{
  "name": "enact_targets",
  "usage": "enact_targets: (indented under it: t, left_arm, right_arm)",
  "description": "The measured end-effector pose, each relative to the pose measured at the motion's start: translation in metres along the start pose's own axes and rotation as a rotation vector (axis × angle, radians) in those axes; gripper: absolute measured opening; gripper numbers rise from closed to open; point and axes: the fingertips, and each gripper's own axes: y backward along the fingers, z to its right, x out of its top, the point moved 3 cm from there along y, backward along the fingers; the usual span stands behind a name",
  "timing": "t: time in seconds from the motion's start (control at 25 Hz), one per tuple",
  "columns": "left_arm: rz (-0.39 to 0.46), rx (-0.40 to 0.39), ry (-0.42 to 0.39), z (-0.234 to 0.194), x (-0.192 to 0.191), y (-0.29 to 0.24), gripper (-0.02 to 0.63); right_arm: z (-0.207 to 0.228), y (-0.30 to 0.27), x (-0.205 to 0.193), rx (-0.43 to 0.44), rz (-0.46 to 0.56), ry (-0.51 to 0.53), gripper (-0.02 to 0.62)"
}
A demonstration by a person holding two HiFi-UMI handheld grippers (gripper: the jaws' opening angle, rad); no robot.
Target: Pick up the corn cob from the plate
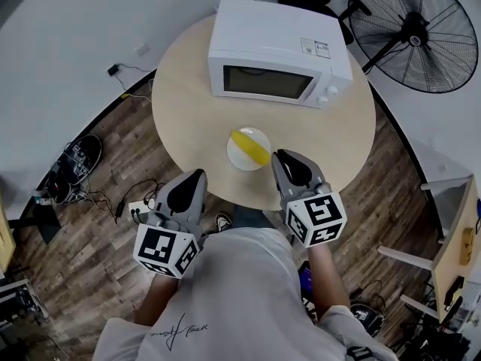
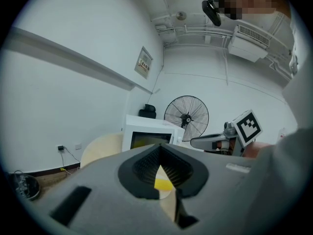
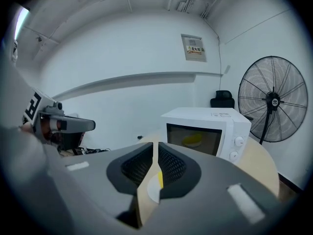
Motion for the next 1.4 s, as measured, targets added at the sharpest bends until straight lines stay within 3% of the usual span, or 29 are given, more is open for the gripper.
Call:
enact_targets:
  t: [1.4]
  left_arm:
    - [-0.053,0.061,0.026,-0.017,-0.007,-0.016,-0.008]
  right_arm:
    - [0.027,-0.074,-0.045,0.057,-0.172,0.005,0.089]
